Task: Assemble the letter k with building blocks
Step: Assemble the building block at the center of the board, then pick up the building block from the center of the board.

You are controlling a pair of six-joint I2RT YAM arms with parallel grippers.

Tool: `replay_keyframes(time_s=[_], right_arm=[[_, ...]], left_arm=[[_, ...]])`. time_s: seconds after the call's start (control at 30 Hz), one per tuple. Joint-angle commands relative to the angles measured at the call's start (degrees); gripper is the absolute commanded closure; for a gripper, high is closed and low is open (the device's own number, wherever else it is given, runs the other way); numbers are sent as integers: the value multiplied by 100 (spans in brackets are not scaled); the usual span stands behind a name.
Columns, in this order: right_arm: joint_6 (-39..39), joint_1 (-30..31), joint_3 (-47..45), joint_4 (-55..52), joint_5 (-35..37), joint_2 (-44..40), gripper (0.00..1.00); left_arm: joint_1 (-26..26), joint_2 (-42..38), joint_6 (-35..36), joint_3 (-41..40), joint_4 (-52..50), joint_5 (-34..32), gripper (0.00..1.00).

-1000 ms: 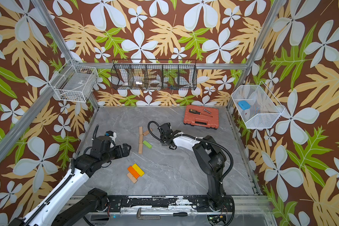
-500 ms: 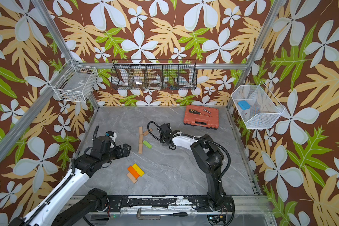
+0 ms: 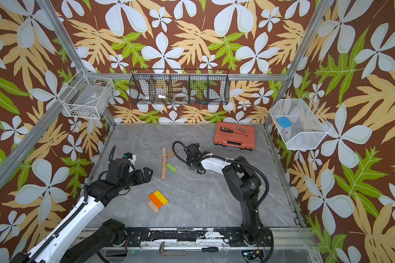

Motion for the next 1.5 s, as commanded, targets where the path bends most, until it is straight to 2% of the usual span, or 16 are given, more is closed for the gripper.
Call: replay_keyframes(time_s=[0.0, 0.47, 0.7, 0.87, 0.93, 1.0, 1.13, 1.37, 1.47], right_arm=[[84, -17, -27, 23, 2, -11, 70], [37, -10, 120, -104, -79, -195, 62], [-32, -15, 36, -168, -27, -1074, 59], [-259, 28, -529, 64, -654, -1868, 58], [-263, 203, -824, 175, -969, -2124, 58], [-207, 602, -1022, 135, -990, -2298, 57], [-57, 1457, -1017, 46, -1017, -2150, 57], [-101, 2846, -292, -186, -978, -1244, 58], [-170, 3293, 236, -466, -996, -824, 59]], left_arm=[[8, 3, -40, -1, 105, -10, 0], [8, 6, -40, -25, 122, 7, 0], [8, 31, -143, -12, 129, -93, 0], [8, 139, -338, 75, 26, -506, 1], [4, 202, -460, 91, 38, -644, 1], [70, 324, -531, 120, 34, -780, 2], [780, 508, -379, 9, 301, -326, 4], [3157, 971, 47, -109, 986, 1389, 5], [3657, 1413, 334, 184, 888, 1372, 6]])
